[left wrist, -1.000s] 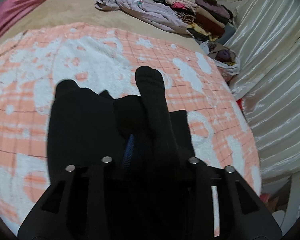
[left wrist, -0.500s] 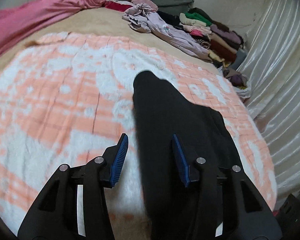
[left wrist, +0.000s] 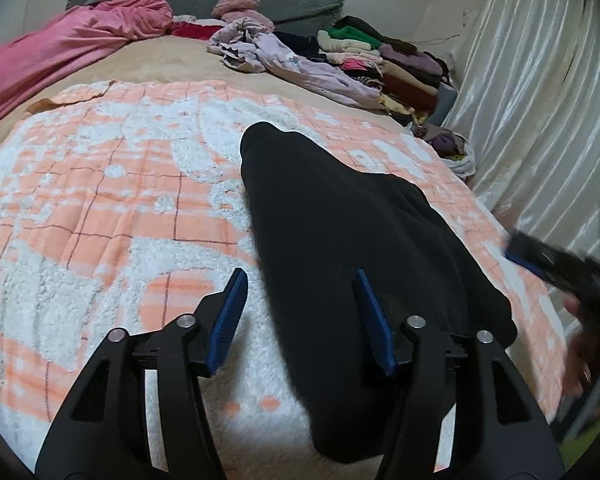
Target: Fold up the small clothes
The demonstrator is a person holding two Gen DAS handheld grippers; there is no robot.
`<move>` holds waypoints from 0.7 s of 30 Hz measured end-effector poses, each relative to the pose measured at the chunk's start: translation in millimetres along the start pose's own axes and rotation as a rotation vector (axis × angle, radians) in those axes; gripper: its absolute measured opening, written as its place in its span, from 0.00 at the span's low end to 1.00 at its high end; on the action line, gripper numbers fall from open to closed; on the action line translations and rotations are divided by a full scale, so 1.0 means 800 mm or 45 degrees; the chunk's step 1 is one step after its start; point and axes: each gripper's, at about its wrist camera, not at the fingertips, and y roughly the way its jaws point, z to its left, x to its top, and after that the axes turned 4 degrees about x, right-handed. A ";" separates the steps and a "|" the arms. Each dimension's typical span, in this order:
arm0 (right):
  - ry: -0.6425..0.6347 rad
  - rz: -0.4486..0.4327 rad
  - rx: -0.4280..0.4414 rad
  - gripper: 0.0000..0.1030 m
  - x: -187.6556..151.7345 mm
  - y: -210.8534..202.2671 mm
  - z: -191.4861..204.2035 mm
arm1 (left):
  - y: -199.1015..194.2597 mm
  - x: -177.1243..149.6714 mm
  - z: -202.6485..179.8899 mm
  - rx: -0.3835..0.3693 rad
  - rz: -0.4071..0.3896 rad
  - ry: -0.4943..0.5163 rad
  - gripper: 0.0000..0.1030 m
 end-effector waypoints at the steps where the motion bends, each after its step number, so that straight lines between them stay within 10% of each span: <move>1: 0.007 0.032 0.001 0.47 0.010 0.016 -0.002 | -0.001 0.001 0.002 -0.008 0.004 -0.006 0.50; 21: 0.109 0.193 0.012 0.50 0.040 0.102 -0.020 | -0.013 0.002 -0.007 -0.003 0.035 0.036 0.62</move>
